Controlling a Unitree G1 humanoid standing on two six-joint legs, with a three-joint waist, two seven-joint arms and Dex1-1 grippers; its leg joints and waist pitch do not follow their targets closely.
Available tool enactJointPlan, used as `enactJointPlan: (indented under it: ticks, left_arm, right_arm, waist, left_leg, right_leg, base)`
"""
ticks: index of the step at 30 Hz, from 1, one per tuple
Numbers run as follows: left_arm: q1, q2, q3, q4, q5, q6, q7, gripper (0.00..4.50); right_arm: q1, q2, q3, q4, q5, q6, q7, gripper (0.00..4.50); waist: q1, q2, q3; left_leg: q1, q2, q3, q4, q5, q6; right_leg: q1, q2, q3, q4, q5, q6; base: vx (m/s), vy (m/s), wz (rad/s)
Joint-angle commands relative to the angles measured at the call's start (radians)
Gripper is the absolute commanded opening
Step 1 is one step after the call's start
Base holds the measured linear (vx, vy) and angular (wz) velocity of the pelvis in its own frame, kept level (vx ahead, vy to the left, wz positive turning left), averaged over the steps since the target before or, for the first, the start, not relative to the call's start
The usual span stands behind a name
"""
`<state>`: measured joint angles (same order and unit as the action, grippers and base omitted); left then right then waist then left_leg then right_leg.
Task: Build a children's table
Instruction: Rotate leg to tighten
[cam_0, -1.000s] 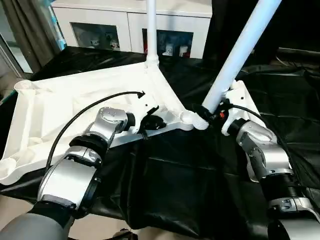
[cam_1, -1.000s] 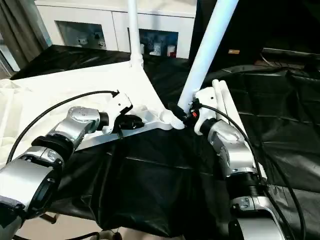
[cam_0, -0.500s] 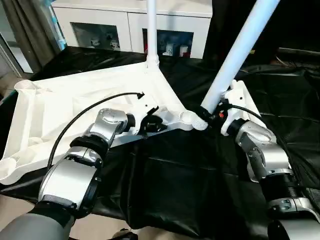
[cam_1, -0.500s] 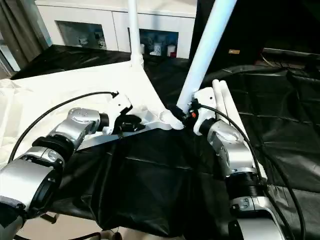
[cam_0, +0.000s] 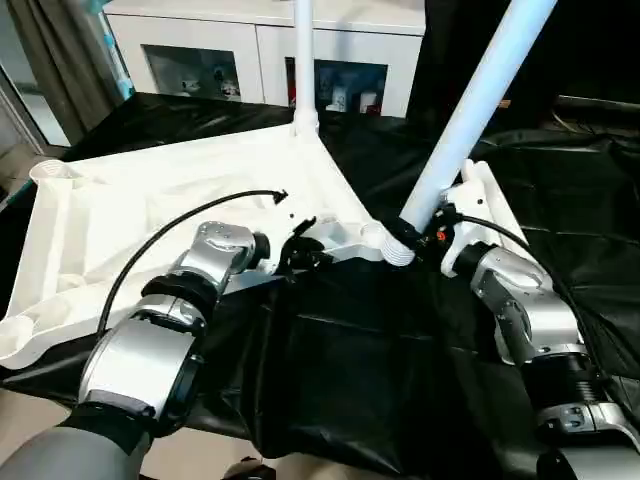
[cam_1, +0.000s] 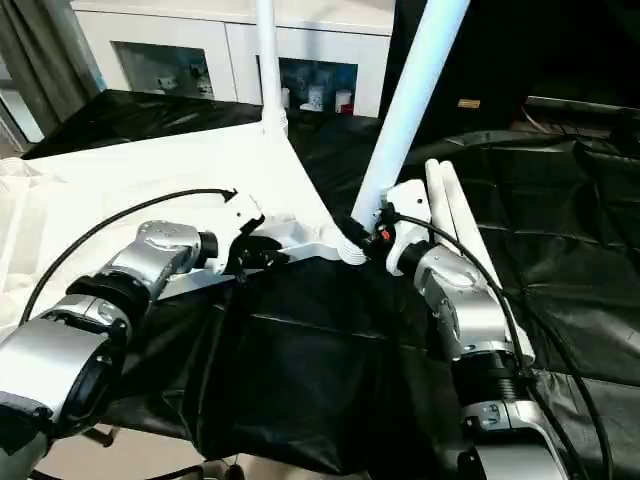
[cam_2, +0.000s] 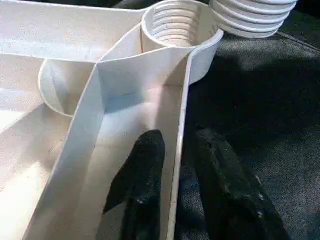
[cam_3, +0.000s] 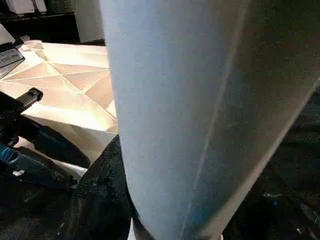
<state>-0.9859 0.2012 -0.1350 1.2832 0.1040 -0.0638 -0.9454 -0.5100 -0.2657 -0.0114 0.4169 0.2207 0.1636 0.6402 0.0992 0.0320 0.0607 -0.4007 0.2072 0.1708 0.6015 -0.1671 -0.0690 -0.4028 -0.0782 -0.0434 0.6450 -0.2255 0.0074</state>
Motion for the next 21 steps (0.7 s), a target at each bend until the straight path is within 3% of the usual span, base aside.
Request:
enactJointPlan:
  ticks: [1,10,11,17,18,19,20,21]
  left_arm:
    - [-0.02,0.001,-0.001,0.012,0.004,0.008,0.001,0.78]
    - [-0.015,0.006,-0.015,0.015,0.027,0.012,-0.023,0.06]
    - [-0.013,0.008,-0.014,0.014,0.028,0.011,-0.031,0.02]
    - [0.03,0.04,-0.038,-0.015,0.041,-0.034,-0.128,0.0]
    - [0.04,0.047,-0.048,-0.023,0.048,-0.045,-0.147,0.0]
    - [0.054,0.058,-0.059,-0.033,0.056,-0.061,-0.171,0.0]
    - [0.067,0.067,-0.067,-0.044,0.062,-0.072,-0.188,0.0]
    - [0.084,0.081,-0.074,-0.061,0.064,-0.083,-0.209,0.0]
  right_arm:
    - [0.001,-0.003,0.001,-0.029,-0.002,0.007,-0.001,1.87]
    - [-0.001,-0.009,0.008,-0.039,-0.001,0.015,0.011,1.87]
    - [-0.001,-0.011,0.011,-0.043,0.001,0.019,0.019,1.87]
    - [0.01,-0.015,0.033,-0.086,0.021,0.051,0.07,1.87]
    - [0.012,-0.016,0.035,-0.092,0.026,0.058,0.077,1.87]
    - [0.012,-0.02,0.039,-0.099,0.029,0.064,0.088,1.87]
    - [0.012,-0.024,0.044,-0.105,0.029,0.069,0.098,1.87]
    - [0.012,-0.029,0.052,-0.114,0.032,0.078,0.114,1.87]
  waist:
    - [0.0,0.007,-0.087]
    - [-0.003,0.003,-0.088]
    - [-0.004,-0.002,-0.087]
    - [-0.007,0.001,-0.084]
    - [-0.005,-0.005,-0.085]
    - [-0.004,0.0,-0.084]
    - [-0.006,-0.01,-0.082]
    - [-0.004,-0.011,-0.082]
  left_leg:
    - [0.026,0.01,-0.004,-0.054,-0.114,0.062]
    - [0.024,0.01,-0.003,-0.053,-0.101,0.067]
    - [0.024,0.01,-0.002,-0.054,-0.1,0.07]
    - [0.024,0.011,-0.003,-0.055,-0.112,0.078]
    - [0.024,0.012,-0.003,-0.056,-0.111,0.081]
    - [0.026,0.015,-0.002,-0.056,-0.115,0.081]
    - [0.025,0.015,-0.001,-0.058,-0.118,0.081]
    - [0.025,0.016,0.0,-0.059,-0.124,0.077]
  right_leg:
    - [0.071,-0.052,0.029,-0.063,0.216,-0.306]
    - [0.072,-0.052,0.029,-0.061,0.229,-0.31]
    - [0.072,-0.052,0.029,-0.062,0.229,-0.309]
    - [0.073,-0.053,0.029,-0.066,0.198,-0.31]
    - [0.073,-0.053,0.03,-0.064,0.194,-0.309]
    - [0.068,-0.054,0.03,-0.066,0.179,-0.311]
    - [0.069,-0.053,0.03,-0.067,0.171,-0.311]
    - [0.069,-0.053,0.03,-0.067,0.151,-0.31]
  base:
    - [0.0,0.0,0.0]
    - [0.0,0.0,0.0]
    - [0.0,0.0,0.0]
    - [0.0,0.0,0.0]
    - [0.0,0.0,0.0]
    - [0.0,0.0,0.0]
    - [0.0,0.0,0.0]
    - [0.0,0.0,0.0]
